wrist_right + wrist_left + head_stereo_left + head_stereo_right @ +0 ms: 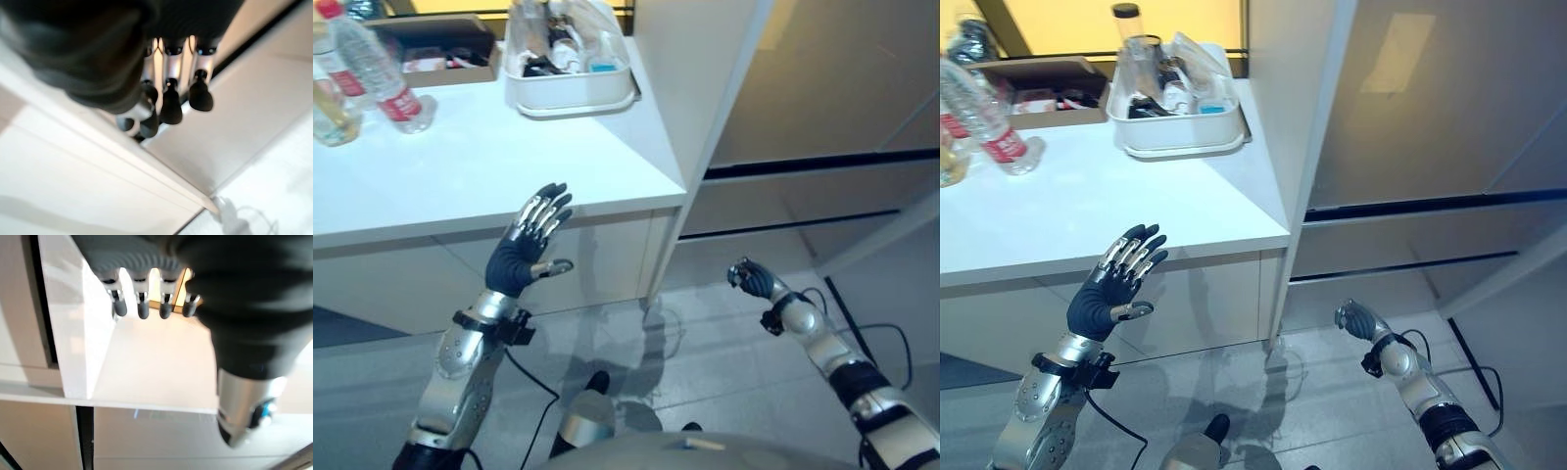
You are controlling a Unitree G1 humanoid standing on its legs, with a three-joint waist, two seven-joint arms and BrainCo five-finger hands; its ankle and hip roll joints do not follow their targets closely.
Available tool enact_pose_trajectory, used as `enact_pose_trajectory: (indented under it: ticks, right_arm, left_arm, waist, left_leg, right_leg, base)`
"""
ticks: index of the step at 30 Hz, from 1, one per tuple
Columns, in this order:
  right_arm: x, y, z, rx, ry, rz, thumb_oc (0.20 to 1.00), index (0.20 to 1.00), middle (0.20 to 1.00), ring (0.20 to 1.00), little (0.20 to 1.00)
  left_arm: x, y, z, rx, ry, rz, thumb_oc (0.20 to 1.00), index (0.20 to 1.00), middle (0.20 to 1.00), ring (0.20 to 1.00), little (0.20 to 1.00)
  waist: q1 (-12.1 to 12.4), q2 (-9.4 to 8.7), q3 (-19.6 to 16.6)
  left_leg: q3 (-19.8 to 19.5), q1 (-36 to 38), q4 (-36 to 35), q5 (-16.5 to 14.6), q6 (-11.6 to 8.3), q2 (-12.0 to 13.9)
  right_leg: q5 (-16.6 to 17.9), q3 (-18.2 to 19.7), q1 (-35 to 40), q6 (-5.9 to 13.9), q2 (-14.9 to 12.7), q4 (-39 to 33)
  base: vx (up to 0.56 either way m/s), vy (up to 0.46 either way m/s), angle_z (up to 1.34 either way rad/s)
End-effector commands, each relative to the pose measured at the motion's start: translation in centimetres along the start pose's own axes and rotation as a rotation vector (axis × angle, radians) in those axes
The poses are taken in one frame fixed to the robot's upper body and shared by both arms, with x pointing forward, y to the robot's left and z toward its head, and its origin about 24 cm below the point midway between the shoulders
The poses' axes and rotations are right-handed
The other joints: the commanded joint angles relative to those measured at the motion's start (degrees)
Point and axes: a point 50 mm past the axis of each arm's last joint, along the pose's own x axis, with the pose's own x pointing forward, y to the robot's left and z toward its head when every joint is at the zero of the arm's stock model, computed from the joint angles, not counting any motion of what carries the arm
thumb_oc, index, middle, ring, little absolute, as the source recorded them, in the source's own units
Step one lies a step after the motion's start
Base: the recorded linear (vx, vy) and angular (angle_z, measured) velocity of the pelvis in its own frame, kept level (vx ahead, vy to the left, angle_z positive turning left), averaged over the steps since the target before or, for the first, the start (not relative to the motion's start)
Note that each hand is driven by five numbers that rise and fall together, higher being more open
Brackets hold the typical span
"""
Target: Take the drinks into the refrigerator
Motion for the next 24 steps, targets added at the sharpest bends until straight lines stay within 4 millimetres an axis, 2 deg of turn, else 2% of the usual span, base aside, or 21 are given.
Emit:
enact_pose_trajectory:
  ticks: [1, 4, 5, 6, 7, 13, 24]
  right_arm:
    - [-0.1, -1.3, 1.2, 0.061, -0.092, -0.080, 0.200, 0.200, 0.200, 0.200, 0.200]
    - [-1.2, -0.5, -0.3, 0.145, -0.043, -0.110, 0.200, 0.200, 0.200, 0.200, 0.200]
    - [-1.3, -0.5, -0.3, 0.146, -0.042, -0.110, 0.200, 0.200, 0.200, 0.200, 0.200]
    - [-2.0, 0.0, -1.0, 0.190, -0.027, -0.114, 0.812, 0.812, 0.812, 0.812, 0.812]
    - [-2.1, 0.2, -1.2, 0.208, -0.022, -0.120, 1.000, 1.000, 1.000, 1.000, 1.000]
    - [-2.9, 1.0, -1.8, 0.299, -0.009, -0.118, 1.000, 1.000, 1.000, 1.000, 1.000]
    - [-2.2, 1.5, -0.9, 0.286, -0.037, -0.095, 1.000, 1.000, 1.000, 1.000, 1.000]
  left_arm:
    - [0.2, -0.2, 2.1, 0.065, -0.114, -0.010, 1.000, 1.000, 1.000, 1.000, 1.000]
    - [0.0, 0.3, 1.9, 0.092, -0.101, 0.017, 1.000, 1.000, 1.000, 1.000, 1.000]
    - [0.0, 0.3, 1.9, 0.092, -0.100, 0.017, 1.000, 1.000, 1.000, 1.000, 1.000]
    - [-0.2, 0.7, 1.6, 0.120, -0.086, 0.033, 1.000, 1.000, 1.000, 1.000, 1.000]
    - [-0.2, 0.8, 1.6, 0.130, -0.082, 0.036, 1.000, 1.000, 1.000, 1.000, 1.000]
    - [-0.6, 1.3, 1.2, 0.124, -0.064, 0.047, 1.000, 1.000, 1.000, 1.000, 1.000]
    - [-1.5, 2.0, -0.5, 0.170, 0.040, 0.028, 1.000, 1.000, 1.000, 1.000, 1.000]
  waist:
    - [-1.85, -0.56, -2.38]
    - [-3.59, -0.56, -2.67]
    - [-3.46, -0.56, -2.71]
    - [-4.52, -0.42, -2.97]
    - [-4.90, -0.34, -3.05]
    - [-7.04, 0.21, -3.47]
    - [-8.88, 0.58, -3.42]
  left_leg:
    - [5.69, 1.73, 1.07, -4.99, 3.47, -1.49]
    - [7.30, 2.49, 0.62, -5.04, 3.31, -1.15]
    - [7.39, 2.56, 0.57, -5.04, 3.30, -1.13]
    - [8.62, 3.09, 0.24, -5.08, 3.10, -0.90]
    - [9.05, 3.26, 0.17, -5.10, 3.04, -0.88]
    - [12.83, 4.73, -0.39, -5.39, 2.75, -0.57]
    - [20.05, 7.16, -1.61, -5.65, 3.10, 0.11]
  right_leg:
    - [-5.40, 2.82, -0.57, -0.33, 0.00, 10.08]
    - [-5.02, 4.13, -0.62, -0.22, 0.19, 9.41]
    - [-4.99, 4.22, -0.60, -0.22, 0.22, 9.37]
    - [-4.69, 5.42, -0.61, -0.14, 0.49, 8.65]
    - [-4.63, 5.68, -0.62, -0.10, 0.58, 8.49]
    - [-3.48, 9.34, -1.31, 0.37, 1.32, 7.19]
    - [-0.49, 17.86, -3.21, 1.60, 3.06, 4.80]
  base:
    - [-0.03, 0.036, -0.28]
    - [-0.02, 0.028, -0.36]
    - [-0.02, 0.036, -0.36]
    - [-0.02, 0.031, -0.33]
    - [-0.02, 0.046, -0.36]
    - [-0.02, 0.027, -0.34]
    - [-0.02, 0.013, -0.42]
